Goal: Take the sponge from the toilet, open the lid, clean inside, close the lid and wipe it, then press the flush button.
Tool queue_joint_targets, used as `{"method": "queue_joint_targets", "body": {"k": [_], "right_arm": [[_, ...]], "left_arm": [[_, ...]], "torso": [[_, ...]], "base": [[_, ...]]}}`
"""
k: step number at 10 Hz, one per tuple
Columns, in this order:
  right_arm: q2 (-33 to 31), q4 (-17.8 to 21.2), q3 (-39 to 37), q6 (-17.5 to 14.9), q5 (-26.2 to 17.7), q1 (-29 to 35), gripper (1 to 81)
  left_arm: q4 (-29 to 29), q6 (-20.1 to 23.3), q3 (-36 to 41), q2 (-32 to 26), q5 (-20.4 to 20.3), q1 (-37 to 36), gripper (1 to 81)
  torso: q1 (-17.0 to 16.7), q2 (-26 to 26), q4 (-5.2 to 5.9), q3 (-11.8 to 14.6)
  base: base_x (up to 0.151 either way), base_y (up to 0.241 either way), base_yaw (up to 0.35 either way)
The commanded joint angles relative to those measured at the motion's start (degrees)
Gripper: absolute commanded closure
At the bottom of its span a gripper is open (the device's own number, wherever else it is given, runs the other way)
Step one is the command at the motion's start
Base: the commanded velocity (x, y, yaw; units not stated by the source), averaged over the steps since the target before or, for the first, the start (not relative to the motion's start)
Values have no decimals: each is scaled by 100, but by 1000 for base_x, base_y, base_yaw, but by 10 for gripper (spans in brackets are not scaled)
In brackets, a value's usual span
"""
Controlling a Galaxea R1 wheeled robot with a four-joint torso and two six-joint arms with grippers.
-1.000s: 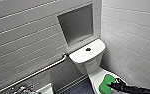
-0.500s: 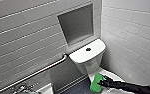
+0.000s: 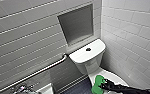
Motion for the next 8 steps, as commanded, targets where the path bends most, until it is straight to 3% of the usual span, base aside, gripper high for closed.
{"method": "queue_joint_targets", "body": {"k": [1, 8], "right_arm": [[-1287, -91, 1091, 59, -351, 126, 811], [-2985, -117, 3069, 59, -325, -445, 811]], "left_arm": [[42, 22, -55, -58, 571, 35, 10], [68, 31, -46, -49, 571, -9, 10]], "torso": [[0, 0, 0, 0], [0, 0, 0, 0]], "base": [[0, 0, 0], [0, 0, 0]]}}
